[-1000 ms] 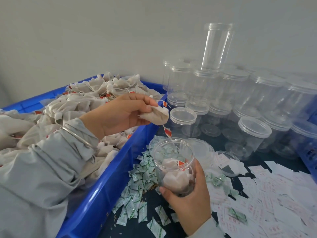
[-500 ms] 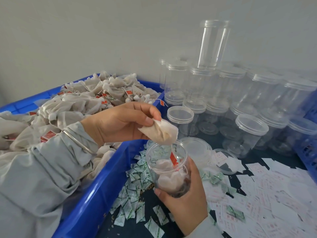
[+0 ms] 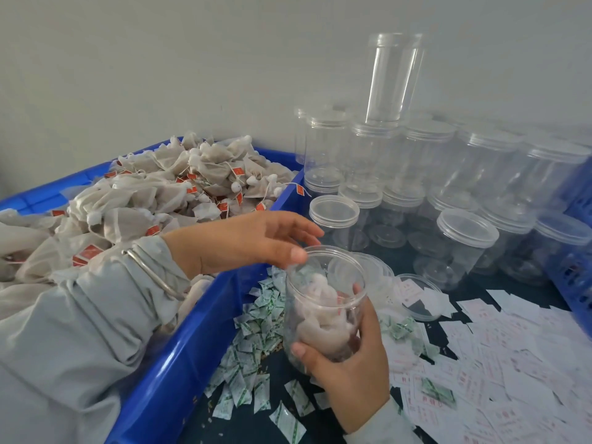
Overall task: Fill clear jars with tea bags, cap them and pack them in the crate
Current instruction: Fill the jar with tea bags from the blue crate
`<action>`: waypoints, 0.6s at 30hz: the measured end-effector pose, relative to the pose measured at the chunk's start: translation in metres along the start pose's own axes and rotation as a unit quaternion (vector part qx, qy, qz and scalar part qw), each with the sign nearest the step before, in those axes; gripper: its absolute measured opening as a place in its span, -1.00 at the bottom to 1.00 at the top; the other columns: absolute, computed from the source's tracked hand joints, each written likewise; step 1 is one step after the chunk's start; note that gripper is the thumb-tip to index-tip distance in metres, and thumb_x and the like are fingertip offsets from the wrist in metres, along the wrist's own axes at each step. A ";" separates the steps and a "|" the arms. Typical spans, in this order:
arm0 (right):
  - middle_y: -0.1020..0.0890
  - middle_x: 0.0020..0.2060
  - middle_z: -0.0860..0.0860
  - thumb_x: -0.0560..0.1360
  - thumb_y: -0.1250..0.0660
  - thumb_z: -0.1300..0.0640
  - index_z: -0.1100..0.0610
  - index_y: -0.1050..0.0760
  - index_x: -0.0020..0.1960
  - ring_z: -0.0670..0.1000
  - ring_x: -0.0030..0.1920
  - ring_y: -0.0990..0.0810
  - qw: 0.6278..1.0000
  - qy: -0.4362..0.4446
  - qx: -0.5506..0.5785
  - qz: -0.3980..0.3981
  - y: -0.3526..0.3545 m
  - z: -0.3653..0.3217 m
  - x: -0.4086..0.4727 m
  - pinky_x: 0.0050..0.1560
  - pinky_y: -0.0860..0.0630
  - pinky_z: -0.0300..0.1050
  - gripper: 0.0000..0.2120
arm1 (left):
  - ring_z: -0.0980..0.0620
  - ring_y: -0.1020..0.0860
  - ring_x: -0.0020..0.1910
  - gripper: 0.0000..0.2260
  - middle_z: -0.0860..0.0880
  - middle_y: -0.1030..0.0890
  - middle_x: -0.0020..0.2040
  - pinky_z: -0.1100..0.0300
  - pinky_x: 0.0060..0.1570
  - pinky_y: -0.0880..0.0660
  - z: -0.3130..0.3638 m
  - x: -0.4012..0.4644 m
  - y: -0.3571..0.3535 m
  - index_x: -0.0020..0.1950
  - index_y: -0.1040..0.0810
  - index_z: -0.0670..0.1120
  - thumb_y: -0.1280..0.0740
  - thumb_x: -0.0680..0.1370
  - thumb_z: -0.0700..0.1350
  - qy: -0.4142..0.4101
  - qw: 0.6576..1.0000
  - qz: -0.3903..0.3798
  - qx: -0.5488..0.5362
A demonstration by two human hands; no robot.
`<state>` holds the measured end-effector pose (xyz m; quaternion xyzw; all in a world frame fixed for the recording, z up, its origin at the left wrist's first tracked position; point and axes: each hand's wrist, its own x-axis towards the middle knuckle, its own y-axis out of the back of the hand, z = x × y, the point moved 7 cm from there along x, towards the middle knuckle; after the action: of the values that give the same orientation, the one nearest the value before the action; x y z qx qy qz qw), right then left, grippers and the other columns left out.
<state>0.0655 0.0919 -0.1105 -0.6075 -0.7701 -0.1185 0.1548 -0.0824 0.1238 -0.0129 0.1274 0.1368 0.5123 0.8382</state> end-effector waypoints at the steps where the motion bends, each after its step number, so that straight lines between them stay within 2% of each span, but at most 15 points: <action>1: -0.50 0.18 -0.36 0.05 -0.58 -0.03 -0.37 -0.26 0.29 -0.22 0.19 -0.53 1.000 -0.014 0.006 0.000 0.000 0.001 0.000 0.11 -0.49 -0.35 -0.10 | 0.20 -0.51 0.23 -0.31 0.18 -0.54 0.25 0.26 0.16 -0.48 -0.003 0.000 -0.008 0.25 -0.44 0.19 -0.56 0.16 0.20 0.008 0.999 -0.033 0.013; 2: -0.50 0.18 -0.36 0.05 -0.59 -0.04 -0.38 -0.25 0.28 -0.22 0.18 -0.54 1.000 -0.016 0.008 0.001 0.001 0.001 0.000 0.11 -0.51 -0.32 -0.10 | 0.21 -0.44 0.31 -0.19 0.18 -0.45 0.34 0.26 0.22 -0.45 -0.005 0.001 -0.019 0.33 -0.32 0.22 -0.58 0.14 0.21 0.016 0.998 -0.063 0.020; 4: -0.54 0.15 -0.31 0.08 -0.59 0.01 -0.44 -0.29 0.23 -0.22 0.13 -0.57 1.000 0.009 0.008 0.010 0.003 -0.005 0.002 0.01 -0.53 -0.36 -0.15 | 0.21 -0.38 0.36 -0.03 0.16 -0.36 0.41 0.19 0.32 -0.39 -0.008 0.005 -0.035 0.42 -0.11 0.25 -0.59 0.15 0.08 0.013 0.996 -0.079 0.035; 7: -0.59 0.08 -0.28 0.12 -0.55 0.04 -0.47 -0.35 0.16 -0.21 0.04 -0.61 0.998 0.037 0.024 0.036 0.006 -0.016 0.004 -0.10 -0.53 -0.40 -0.25 | 0.24 -0.38 0.35 0.11 0.16 -0.41 0.38 0.22 0.36 -0.33 -0.008 0.015 -0.043 0.52 0.12 0.17 -0.53 0.16 0.08 0.016 0.999 -0.013 0.050; 8: -0.59 0.08 -0.31 0.13 -0.54 0.03 -0.47 -0.34 0.17 -0.23 0.05 -0.60 0.998 0.047 0.021 0.043 0.008 -0.020 0.006 -0.09 -0.52 -0.41 -0.26 | 0.23 -0.38 0.35 0.11 0.15 -0.41 0.38 0.21 0.36 -0.33 -0.007 0.018 -0.045 0.54 0.08 0.11 -0.52 0.15 0.10 0.011 0.998 -0.003 0.057; 10: -0.56 0.11 -0.35 0.17 -0.53 -0.03 -0.41 -0.32 0.24 -0.28 0.08 -0.57 0.998 0.051 0.009 0.043 0.010 -0.024 0.008 -0.07 -0.51 -0.43 -0.26 | 0.15 -0.44 0.32 -0.03 0.09 -0.47 0.32 0.08 0.34 -0.37 -0.003 0.021 -0.045 0.48 -0.20 0.02 -0.51 0.14 0.15 -0.017 0.996 0.023 0.087; 11: -0.55 0.14 -0.34 0.21 -0.52 -0.12 -0.33 -0.29 0.31 -0.28 0.10 -0.56 0.998 0.046 0.004 0.032 0.009 -0.024 0.008 -0.06 -0.53 -0.40 -0.26 | 0.14 -0.48 0.26 -0.13 0.10 -0.51 0.25 0.05 0.31 -0.40 -0.001 0.020 -0.042 0.41 -0.33 0.04 -0.51 0.14 0.18 -0.028 0.993 0.047 0.101; 13: -0.50 0.20 -0.36 0.31 -0.34 -0.38 -0.15 -0.13 0.44 -0.30 0.15 -0.53 1.000 0.017 -0.006 0.020 0.009 -0.017 0.007 0.00 -0.52 -0.39 -0.19 | 0.24 -0.54 0.13 -0.31 0.20 -0.59 0.10 0.15 0.24 -0.46 -0.001 0.018 -0.029 0.22 -0.42 0.18 -0.48 0.13 0.25 -0.029 0.989 0.106 0.095; 14: -0.48 0.19 -0.41 0.36 -0.24 -0.43 -0.14 -0.10 0.43 -0.36 0.17 -0.49 0.999 0.002 -0.014 0.029 0.011 -0.012 0.006 0.03 -0.47 -0.45 -0.24 | 0.30 -0.56 0.07 -0.37 0.26 -0.61 0.04 0.24 0.19 -0.47 -0.001 0.017 -0.023 0.15 -0.43 0.20 -0.48 0.13 0.27 -0.034 0.988 0.127 0.082; 15: -0.49 0.15 -0.44 0.43 -0.18 -0.39 -0.17 -0.13 0.40 -0.40 0.17 -0.46 0.998 -0.011 -0.029 0.046 0.016 -0.007 0.006 0.05 -0.41 -0.51 -0.36 | 0.32 -0.56 0.04 -0.40 0.31 -0.61 0.01 0.31 0.14 -0.48 0.000 0.015 -0.017 0.13 -0.44 0.20 -0.48 0.13 0.27 -0.041 0.986 0.143 0.074; 16: -0.52 0.11 -0.40 0.50 -0.17 -0.27 -0.17 -0.22 0.37 -0.39 0.13 -0.48 0.996 -0.020 -0.056 0.059 0.020 -0.002 0.007 0.03 -0.40 -0.53 -0.52 | 0.33 -0.56 0.04 -0.40 0.34 -0.60 0.00 0.33 0.11 -0.47 0.000 0.014 -0.012 0.13 -0.45 0.21 -0.48 0.14 0.27 -0.047 0.983 0.158 0.076; 18: -0.59 -0.01 -0.26 0.56 -0.25 0.13 -0.10 -0.46 0.20 -0.35 0.02 -0.54 0.988 -0.022 -0.145 0.055 0.025 0.000 0.012 -0.03 -0.41 -0.53 -0.74 | 0.38 -0.56 0.00 -0.50 0.39 -0.59 -0.05 0.42 0.06 -0.43 0.003 0.010 -0.007 0.07 -0.48 0.30 -0.51 0.18 0.23 -0.061 0.979 0.175 0.089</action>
<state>0.0873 0.1085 -0.1059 -0.6670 -0.7137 -0.2067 0.0548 -0.0712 0.1299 -0.0137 0.2540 0.1059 0.6280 0.7279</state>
